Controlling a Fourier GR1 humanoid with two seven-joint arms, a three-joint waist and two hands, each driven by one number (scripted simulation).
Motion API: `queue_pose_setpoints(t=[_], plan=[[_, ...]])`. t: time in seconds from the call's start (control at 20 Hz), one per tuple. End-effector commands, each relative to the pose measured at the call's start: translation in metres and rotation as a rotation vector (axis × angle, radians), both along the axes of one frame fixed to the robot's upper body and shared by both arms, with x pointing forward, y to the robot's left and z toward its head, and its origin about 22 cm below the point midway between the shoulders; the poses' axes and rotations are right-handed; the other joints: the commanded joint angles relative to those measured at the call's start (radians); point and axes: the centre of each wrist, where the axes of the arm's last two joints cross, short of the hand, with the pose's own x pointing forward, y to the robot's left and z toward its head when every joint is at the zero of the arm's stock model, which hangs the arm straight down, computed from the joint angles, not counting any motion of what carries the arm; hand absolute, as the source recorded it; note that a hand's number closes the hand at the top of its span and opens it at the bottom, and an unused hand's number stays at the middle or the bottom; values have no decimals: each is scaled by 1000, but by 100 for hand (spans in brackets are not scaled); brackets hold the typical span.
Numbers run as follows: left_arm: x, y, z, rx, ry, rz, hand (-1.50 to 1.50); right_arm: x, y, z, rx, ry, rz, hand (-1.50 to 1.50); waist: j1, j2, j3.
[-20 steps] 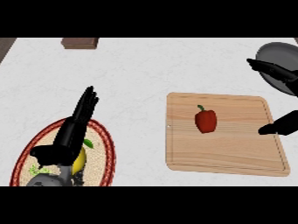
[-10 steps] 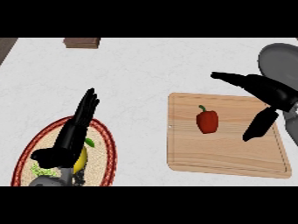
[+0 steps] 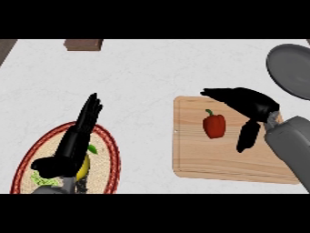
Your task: Pick the bell pepper from the cutting board and place it in the pan
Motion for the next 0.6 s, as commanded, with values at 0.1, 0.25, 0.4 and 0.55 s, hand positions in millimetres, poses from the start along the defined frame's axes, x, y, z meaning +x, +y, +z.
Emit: queue_pose_setpoints(t=[0.1,0.25,0.4,0.55], plan=[[-14,-3,-15,8,-5,5,0,1,1,-11,-24,18,-5,-150,-2,0,0],[10,0,-15,-7,7,18,0,-2,9,-22,-25,9,-27,-150,-6,0,0],[4,-1,-5,2,3,8,0,-2,3,-32,-9,15,-52,-150,-4,0,0],[-4,-11,4,-7,-5,6,0,2,-11,-32,44,18,-57,-150,-3,0,0]])
